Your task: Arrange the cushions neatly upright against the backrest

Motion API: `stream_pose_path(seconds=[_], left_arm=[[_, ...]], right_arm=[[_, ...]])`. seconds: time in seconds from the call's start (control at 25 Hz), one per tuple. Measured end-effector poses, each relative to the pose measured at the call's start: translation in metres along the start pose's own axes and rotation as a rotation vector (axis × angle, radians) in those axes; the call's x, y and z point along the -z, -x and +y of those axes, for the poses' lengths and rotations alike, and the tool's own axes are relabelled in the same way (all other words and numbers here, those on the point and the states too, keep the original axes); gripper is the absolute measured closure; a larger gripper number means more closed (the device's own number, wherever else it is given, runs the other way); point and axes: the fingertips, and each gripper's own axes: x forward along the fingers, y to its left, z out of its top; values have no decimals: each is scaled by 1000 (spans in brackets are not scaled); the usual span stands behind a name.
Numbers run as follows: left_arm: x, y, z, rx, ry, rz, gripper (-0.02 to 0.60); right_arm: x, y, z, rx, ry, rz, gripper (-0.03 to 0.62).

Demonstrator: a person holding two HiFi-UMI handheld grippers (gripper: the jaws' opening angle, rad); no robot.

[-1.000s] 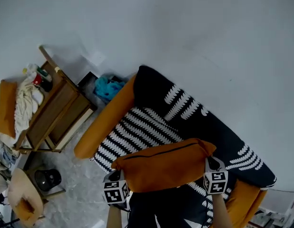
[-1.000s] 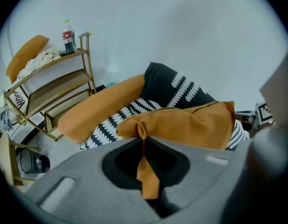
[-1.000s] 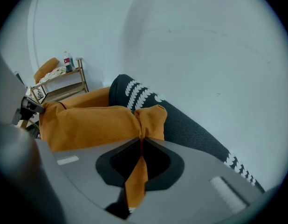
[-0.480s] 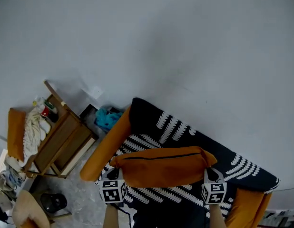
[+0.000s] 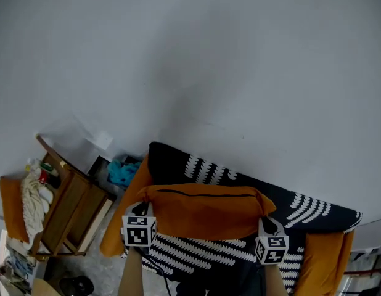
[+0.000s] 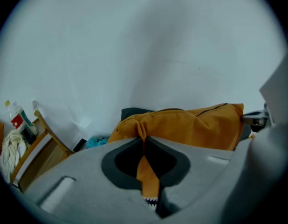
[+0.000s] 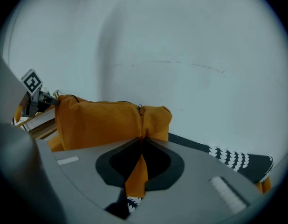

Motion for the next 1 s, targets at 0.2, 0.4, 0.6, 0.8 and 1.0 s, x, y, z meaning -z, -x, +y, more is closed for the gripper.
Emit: stream_pose_path(seconds=[0.2,0.4,0.6,0.8,1.0], left_arm=[[-36,-40,-9,58,-118,2,558],[-53,-75,-16,88,-194,47,557],[-47,-104,-18,101,-238,84,554],[-32,-125,-16,100,-269,127,551],[-20,-140,-8,85,-283,142,548]], right_arm=[[14,0,-5,39,-66,21,562],[26,-6,-6,55,-110,46,562],[44,-18,-3,70,-142,88,562],[62,-37,-2,78,-160,129,560],[71,-58,1,83,-154,149,560]])
